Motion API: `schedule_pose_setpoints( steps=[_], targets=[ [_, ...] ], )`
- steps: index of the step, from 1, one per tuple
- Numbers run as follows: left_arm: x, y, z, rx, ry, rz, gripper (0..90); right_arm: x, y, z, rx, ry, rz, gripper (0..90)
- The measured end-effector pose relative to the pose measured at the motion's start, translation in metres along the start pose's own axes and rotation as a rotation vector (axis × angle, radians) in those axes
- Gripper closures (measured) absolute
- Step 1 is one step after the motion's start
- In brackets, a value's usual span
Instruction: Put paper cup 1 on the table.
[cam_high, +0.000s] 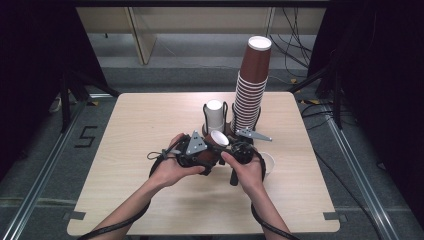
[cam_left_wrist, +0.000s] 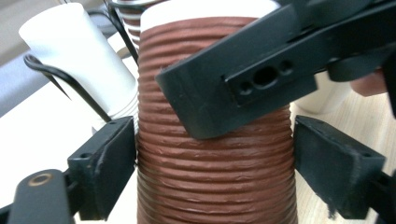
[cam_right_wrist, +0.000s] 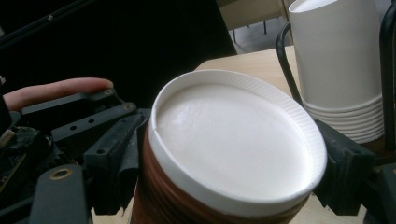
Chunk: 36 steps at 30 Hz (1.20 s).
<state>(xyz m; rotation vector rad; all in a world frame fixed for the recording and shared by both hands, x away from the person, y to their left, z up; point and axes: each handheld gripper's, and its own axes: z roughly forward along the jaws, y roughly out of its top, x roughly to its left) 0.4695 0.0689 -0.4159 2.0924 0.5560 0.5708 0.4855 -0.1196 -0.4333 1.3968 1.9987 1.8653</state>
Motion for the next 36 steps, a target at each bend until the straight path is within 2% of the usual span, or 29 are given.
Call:
schedule_pose_setpoints(
  steps=[1, 2, 5, 6, 8, 9, 10, 12, 14, 16, 17, 18, 19, 20, 23, 27, 29, 30, 31, 34, 36],
  targets=[
    [-0.001, 0.000, 0.000, -0.011, 0.004, -0.003, 13.1, -0.003, 0.000, 0.001, -0.009, -0.001, -0.024, 21.9],
    [-0.001, 0.000, -0.002, -0.010, 0.005, 0.013, 12.3, -0.003, 0.001, 0.000, -0.009, -0.004, -0.009, 22.0],
    [-0.001, -0.001, -0.004, -0.031, 0.001, 0.008, 10.1, -0.005, 0.003, -0.002, -0.016, 0.001, 0.011, 22.0],
    [0.000, -0.001, -0.005, -0.024, 0.001, 0.023, 9.3, -0.006, 0.003, -0.002, -0.023, 0.004, 0.017, 22.1],
    [-0.001, -0.002, -0.006, -0.043, -0.001, 0.012, 8.8, -0.006, 0.004, -0.003, -0.018, 0.007, 0.055, 22.1],
    [-0.001, -0.002, -0.006, -0.046, 0.001, 0.015, 8.4, -0.007, 0.005, -0.004, -0.024, 0.005, 0.046, 22.1],
    [0.001, -0.002, -0.008, -0.039, 0.002, 0.026, 8.2, -0.006, 0.005, -0.004, -0.020, -0.001, 0.059, 22.1],
    [0.000, -0.004, -0.008, -0.057, 0.000, 0.014, 7.8, -0.008, 0.006, -0.005, -0.026, 0.001, 0.060, 22.1],
    [0.001, -0.006, -0.011, -0.056, 0.003, 0.023, 7.5, -0.007, 0.006, -0.007, -0.019, -0.003, 0.099, 22.1],
    [0.001, -0.008, -0.012, -0.075, 0.002, 0.013, 6.9, -0.009, 0.006, -0.007, -0.023, -0.005, 0.098, 22.1],
    [0.001, -0.009, -0.013, -0.081, 0.003, 0.009, 6.8, -0.008, 0.006, -0.008, -0.018, -0.013, 0.127, 22.1],
    [0.001, -0.011, -0.015, -0.086, 0.001, 0.010, 6.7, -0.011, 0.006, -0.008, -0.032, 0.004, 0.114, 22.1],
    [0.001, -0.012, -0.016, -0.092, 0.001, 0.010, 6.5, -0.010, 0.006, -0.009, -0.028, 0.004, 0.160, 22.1],
    [0.001, -0.014, -0.017, -0.095, -0.001, 0.012, 6.3, -0.013, 0.007, -0.010, -0.042, -0.005, 0.142, 22.1],
    [0.002, -0.017, -0.021, -0.117, 0.001, 0.001, 6.1, -0.017, 0.008, -0.012, -0.053, 0.002, 0.176, 22.1],
    [0.003, -0.021, -0.024, -0.148, -0.002, -0.008, 5.9, -0.019, 0.010, -0.016, -0.074, -0.012, 0.221, 22.1],
    [0.003, -0.023, -0.024, -0.161, -0.008, -0.007, 5.6, -0.020, 0.010, -0.018, -0.080, -0.005, 0.259, 22.1],
    [0.002, -0.023, -0.024, -0.168, -0.010, -0.013, 5.5, -0.018, 0.011, -0.019, -0.072, 0.012, 0.315, 22.1],
    [0.002, -0.024, -0.024, -0.175, -0.013, -0.013, 5.3, -0.021, 0.011, -0.020, -0.082, 0.013, 0.299, 22.1],
    [0.000, -0.027, -0.022, -0.182, -0.019, -0.009, 5.1, -0.023, 0.013, -0.022, -0.070, -0.003, 0.333, 22.1],
    [0.000, -0.028, -0.020, -0.182, -0.024, -0.005, 5.1, -0.025, 0.014, -0.023, -0.078, 0.015, 0.348, 22.1]
  ],
)
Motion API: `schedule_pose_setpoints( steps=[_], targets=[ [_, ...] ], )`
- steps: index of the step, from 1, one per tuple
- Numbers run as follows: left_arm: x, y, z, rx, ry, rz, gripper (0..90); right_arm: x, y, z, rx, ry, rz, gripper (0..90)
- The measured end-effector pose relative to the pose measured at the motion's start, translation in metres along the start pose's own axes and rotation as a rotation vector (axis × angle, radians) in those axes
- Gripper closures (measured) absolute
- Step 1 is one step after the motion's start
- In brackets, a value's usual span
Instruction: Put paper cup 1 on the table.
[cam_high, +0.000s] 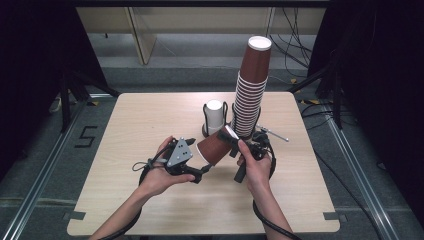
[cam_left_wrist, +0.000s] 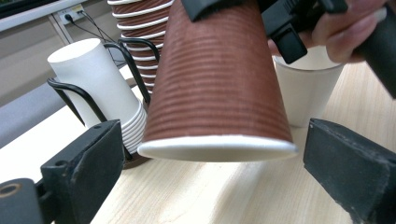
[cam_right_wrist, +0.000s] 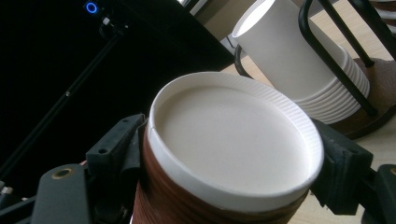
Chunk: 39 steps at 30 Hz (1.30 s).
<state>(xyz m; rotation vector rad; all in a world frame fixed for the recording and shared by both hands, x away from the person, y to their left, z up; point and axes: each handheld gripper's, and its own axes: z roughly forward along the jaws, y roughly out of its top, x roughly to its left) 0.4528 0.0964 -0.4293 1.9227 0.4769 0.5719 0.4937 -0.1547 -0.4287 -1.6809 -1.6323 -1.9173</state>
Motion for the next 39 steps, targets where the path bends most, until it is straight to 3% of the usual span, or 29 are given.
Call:
schedule_pose_setpoints(
  steps=[3, 5, 6, 8, 9, 12, 14, 15, 16, 19, 21, 22, 27, 29, 33, 37, 38, 39],
  targets=[
    [0.000, -0.004, 0.004, 0.000, -0.018, -0.022, 4.7, -0.001, 0.001, -0.002, -0.004, -0.004, 0.020, 22.2],
    [-0.001, -0.006, 0.008, -0.008, -0.026, -0.028, 4.6, 0.000, 0.002, -0.003, -0.003, -0.005, 0.067, 22.2],
    [-0.001, -0.007, 0.008, -0.006, -0.030, -0.028, 4.2, -0.002, 0.003, -0.004, -0.008, 0.001, 0.047, 22.2],
    [0.000, -0.008, 0.011, -0.012, -0.033, -0.037, 3.7, -0.003, 0.003, -0.004, -0.022, -0.001, 0.053, 22.2],
    [0.000, -0.008, 0.012, -0.013, -0.030, -0.042, 3.6, -0.001, 0.003, -0.005, -0.011, 0.002, 0.084, 22.2],
    [0.001, -0.009, 0.015, -0.022, -0.025, -0.049, 2.6, -0.003, 0.005, -0.006, -0.011, 0.010, 0.057, 22.2],
    [0.002, -0.009, 0.015, -0.024, -0.021, -0.049, 1.8, -0.002, 0.006, -0.007, -0.016, 0.003, 0.075, 22.2],
    [0.003, -0.009, 0.016, -0.026, -0.019, -0.053, 1.5, -0.003, 0.007, -0.007, -0.021, 0.006, 0.055, 22.2],
    [0.003, -0.009, 0.016, -0.030, -0.020, -0.056, 1.3, -0.003, 0.007, -0.008, -0.011, 0.027, 0.056, 22.2],
    [0.003, -0.009, 0.016, -0.029, -0.025, -0.047, 0.6, -0.002, 0.009, -0.008, -0.014, 0.008, 0.048, 22.3],
    [0.002, -0.009, 0.015, -0.030, -0.031, -0.043, 0.0, -0.003, 0.009, -0.009, -0.016, 0.021, 0.049, 22.3],
    [0.002, -0.010, 0.016, -0.041, -0.033, -0.044, 0.0, -0.001, 0.009, -0.009, -0.018, 0.000, 0.073, 22.3],
    [0.005, -0.010, 0.016, -0.037, -0.029, -0.047, 0.0, -0.002, 0.010, -0.009, -0.009, -0.002, 0.053, 22.4],
    [0.005, -0.011, 0.017, -0.039, -0.035, -0.054, 0.0, 0.000, 0.010, -0.009, -0.005, 0.009, 0.082, 22.5],
    [0.004, -0.011, 0.018, -0.049, -0.042, -0.039, 0.0, -0.002, 0.010, -0.008, -0.022, 0.001, 0.054, 22.6],
    [0.004, -0.011, 0.018, -0.060, -0.046, -0.040, 0.0, -0.001, 0.011, -0.009, -0.021, 0.017, 0.059, 22.6],
    [0.004, -0.012, 0.019, -0.071, -0.050, -0.041, 0.0, -0.002, 0.011, -0.010, -0.011, 0.040, 0.055, 22.6],
    [0.005, -0.012, 0.019, -0.063, -0.049, -0.038, 0.0, -0.001, 0.011, -0.010, -0.008, 0.025, 0.057, 22.6]
  ],
)
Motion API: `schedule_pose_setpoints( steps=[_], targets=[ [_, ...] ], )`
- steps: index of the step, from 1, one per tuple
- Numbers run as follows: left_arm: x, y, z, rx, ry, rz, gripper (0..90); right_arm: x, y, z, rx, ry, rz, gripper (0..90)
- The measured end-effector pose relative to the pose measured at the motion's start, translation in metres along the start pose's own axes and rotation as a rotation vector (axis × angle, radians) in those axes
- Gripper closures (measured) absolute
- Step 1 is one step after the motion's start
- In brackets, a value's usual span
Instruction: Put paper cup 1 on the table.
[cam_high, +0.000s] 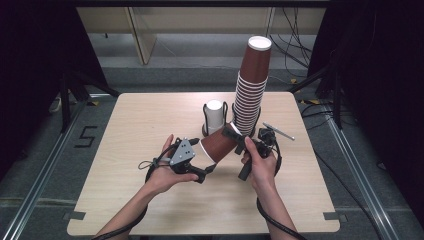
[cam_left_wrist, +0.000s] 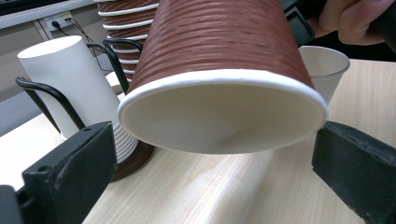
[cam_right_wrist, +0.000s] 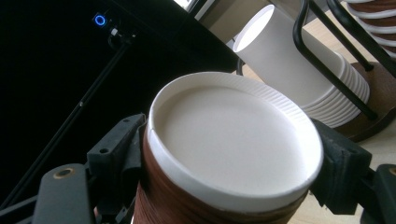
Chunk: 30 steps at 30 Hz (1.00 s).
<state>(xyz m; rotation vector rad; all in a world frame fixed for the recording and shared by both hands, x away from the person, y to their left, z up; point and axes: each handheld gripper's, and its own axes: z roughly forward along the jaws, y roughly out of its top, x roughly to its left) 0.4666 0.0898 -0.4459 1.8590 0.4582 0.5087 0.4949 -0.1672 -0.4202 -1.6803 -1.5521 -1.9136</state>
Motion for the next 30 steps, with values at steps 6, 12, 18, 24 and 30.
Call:
schedule_pose_setpoints(
  steps=[6, 12, 18, 24, 30],
  targets=[
    [0.000, 0.000, 0.001, -0.008, -0.001, 0.000, 0.0, 0.001, -0.001, 0.000, 0.009, -0.016, 0.009, 22.7],
    [-0.002, 0.003, 0.003, -0.014, -0.003, 0.012, 0.0, 0.002, -0.002, 0.002, 0.018, -0.012, -0.003, 22.8],
    [-0.002, 0.005, 0.007, -0.012, -0.008, 0.015, 0.0, 0.002, -0.003, 0.004, 0.029, -0.001, -0.007, 22.9],
    [-0.002, 0.006, 0.014, -0.009, -0.011, 0.015, 0.0, 0.004, -0.005, 0.007, 0.039, 0.006, -0.007, 22.9],
    [-0.002, 0.008, 0.016, -0.018, -0.011, 0.026, 2.8, 0.006, -0.005, 0.007, 0.044, 0.007, 0.018, 22.9]
  ],
)
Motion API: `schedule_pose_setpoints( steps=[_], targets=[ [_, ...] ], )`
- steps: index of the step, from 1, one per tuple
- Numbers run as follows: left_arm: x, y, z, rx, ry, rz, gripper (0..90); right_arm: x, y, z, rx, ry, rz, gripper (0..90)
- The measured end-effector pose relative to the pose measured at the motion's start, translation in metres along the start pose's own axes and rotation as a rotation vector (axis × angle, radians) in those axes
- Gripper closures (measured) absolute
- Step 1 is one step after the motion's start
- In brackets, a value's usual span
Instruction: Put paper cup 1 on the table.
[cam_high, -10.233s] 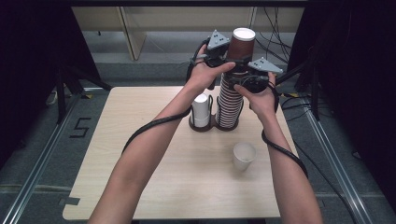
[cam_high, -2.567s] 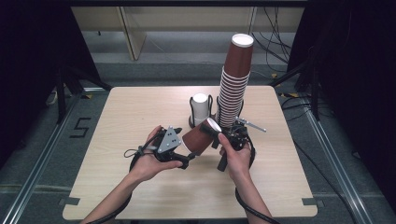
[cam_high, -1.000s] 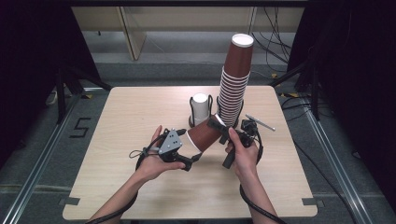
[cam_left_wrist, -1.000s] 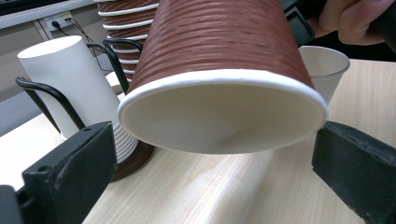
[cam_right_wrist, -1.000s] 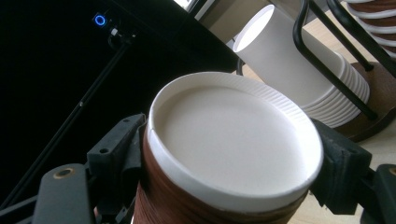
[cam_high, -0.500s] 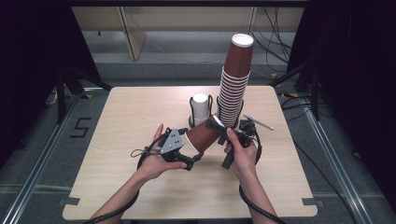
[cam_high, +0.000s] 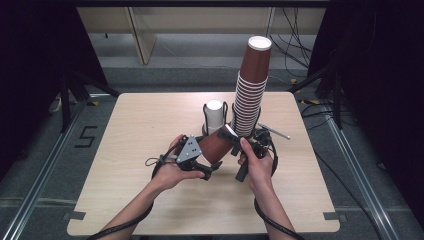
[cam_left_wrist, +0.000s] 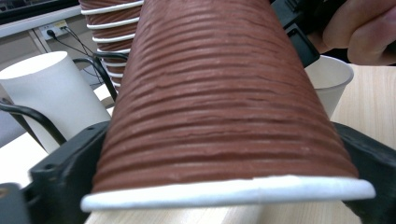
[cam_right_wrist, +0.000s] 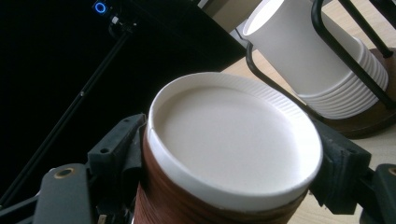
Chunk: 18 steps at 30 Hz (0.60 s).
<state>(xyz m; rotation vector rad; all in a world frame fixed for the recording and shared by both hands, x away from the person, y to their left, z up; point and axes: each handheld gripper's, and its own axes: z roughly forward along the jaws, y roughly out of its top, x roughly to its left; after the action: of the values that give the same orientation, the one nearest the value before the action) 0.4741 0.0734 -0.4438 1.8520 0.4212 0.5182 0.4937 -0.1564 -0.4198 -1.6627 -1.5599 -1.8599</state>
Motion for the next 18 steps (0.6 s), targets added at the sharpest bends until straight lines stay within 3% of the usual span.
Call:
schedule_pose_setpoints(
  steps=[5, 8, 10, 13, 18],
  targets=[
    [0.0005, 0.0010, -0.0015, 0.001, 0.000, 0.009, 6.0, -0.0031, 0.0010, -0.0005, -0.009, -0.002, -0.033, 22.2],
    [0.0015, 0.0020, -0.0031, 0.007, -0.002, 0.014, 8.0, -0.0001, 0.0007, -0.0007, -0.002, 0.004, -0.006, 21.4],
    [0.0022, 0.0026, -0.0042, 0.009, -0.006, 0.010, 9.3, -0.0013, 0.0011, -0.0001, -0.008, 0.002, -0.043, 20.8],
    [0.0028, 0.0036, -0.0052, 0.011, -0.010, 0.003, 10.6, 0.0007, 0.0006, 0.0007, -0.010, 0.001, -0.046, 19.1],
    [0.0024, 0.0052, -0.0067, 0.008, -0.017, 0.007, 12.0, 0.0032, 0.0000, 0.0027, -0.001, -0.031, -0.094, 14.4]
  ],
)
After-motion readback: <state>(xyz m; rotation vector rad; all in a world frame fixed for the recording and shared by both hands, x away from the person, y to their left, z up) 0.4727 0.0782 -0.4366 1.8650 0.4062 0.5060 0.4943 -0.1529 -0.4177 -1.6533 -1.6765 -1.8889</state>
